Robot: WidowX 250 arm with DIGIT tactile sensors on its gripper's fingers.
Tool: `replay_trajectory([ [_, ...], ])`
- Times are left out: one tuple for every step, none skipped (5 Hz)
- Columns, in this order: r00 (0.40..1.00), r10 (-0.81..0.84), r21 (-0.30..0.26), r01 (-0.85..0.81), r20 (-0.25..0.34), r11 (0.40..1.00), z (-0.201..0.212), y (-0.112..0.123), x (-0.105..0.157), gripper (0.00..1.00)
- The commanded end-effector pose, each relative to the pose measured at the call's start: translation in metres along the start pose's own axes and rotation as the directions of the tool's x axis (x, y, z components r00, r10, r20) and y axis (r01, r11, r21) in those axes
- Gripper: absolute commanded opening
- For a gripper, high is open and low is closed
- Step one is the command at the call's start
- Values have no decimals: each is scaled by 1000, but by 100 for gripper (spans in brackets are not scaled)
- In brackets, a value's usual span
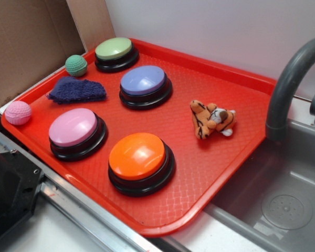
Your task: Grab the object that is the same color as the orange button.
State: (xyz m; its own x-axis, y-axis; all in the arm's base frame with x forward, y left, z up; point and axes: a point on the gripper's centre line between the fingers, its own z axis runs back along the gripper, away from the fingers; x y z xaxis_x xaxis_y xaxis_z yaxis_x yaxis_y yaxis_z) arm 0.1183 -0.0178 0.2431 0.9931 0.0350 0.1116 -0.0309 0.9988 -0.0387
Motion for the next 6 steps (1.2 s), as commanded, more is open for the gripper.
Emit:
replay_trajectory([
  [1000,0,0,0,0,1000,0,0,0,100],
  [1000,-13,9,13,9,1000,-1,9,30,100],
  [998,-59,-21,59,4,998,-2,8,69,100],
  [983,-182,-93,183,20,979,-8,-8,118,100],
  [929,-370,-118,366,-15,923,-28,-51,148,100],
  [839,-539,-144,526,-74,838,-61,-96,158,100],
])
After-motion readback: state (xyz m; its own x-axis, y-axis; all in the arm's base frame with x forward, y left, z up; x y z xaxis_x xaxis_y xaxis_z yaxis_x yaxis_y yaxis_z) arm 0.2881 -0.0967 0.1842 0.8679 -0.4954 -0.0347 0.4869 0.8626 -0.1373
